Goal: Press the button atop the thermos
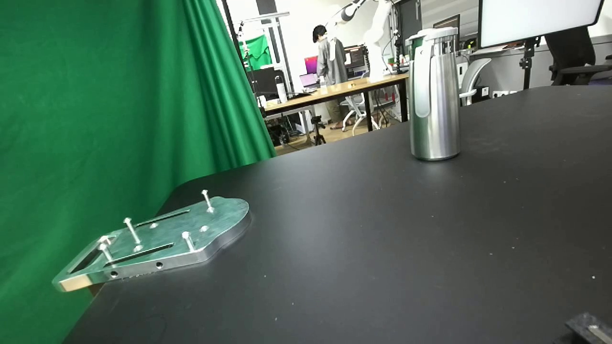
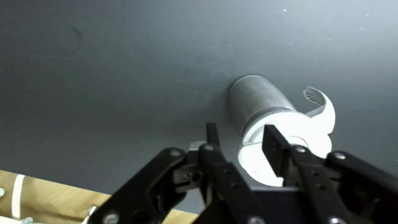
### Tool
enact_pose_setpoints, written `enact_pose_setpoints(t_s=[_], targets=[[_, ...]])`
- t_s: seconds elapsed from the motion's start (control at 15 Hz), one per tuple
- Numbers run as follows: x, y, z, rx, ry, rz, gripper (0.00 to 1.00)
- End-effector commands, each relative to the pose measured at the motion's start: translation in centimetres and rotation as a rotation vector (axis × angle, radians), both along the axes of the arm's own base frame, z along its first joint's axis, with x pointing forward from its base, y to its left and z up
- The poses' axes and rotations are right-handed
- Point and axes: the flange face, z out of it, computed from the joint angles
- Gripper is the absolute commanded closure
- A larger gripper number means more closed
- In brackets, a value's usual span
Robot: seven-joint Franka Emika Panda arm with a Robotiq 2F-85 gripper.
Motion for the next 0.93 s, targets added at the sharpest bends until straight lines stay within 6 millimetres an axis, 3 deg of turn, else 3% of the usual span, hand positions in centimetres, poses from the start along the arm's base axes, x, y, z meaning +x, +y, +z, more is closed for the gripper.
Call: enact_pose_setpoints(t_s=[0.0,0.07,0.2,0.33,0.4,0.87], targets=[[4.3,2.9,1.4,0.04,0.091,-0.017,0.88],[4.9,3.4,1.5,0.041,0.112,-0.014,0.95],[6.0,4.1,1.3,0.049,0.158,-0.01,1.0],[6.6,4.2,1.1,0.051,0.208,-0.009,1.0],[5.3,4.0,0.7,0.039,0.169,0.018,0.99],[6.3,4.1,0.4,0.044,0.2,0.014,0.99]])
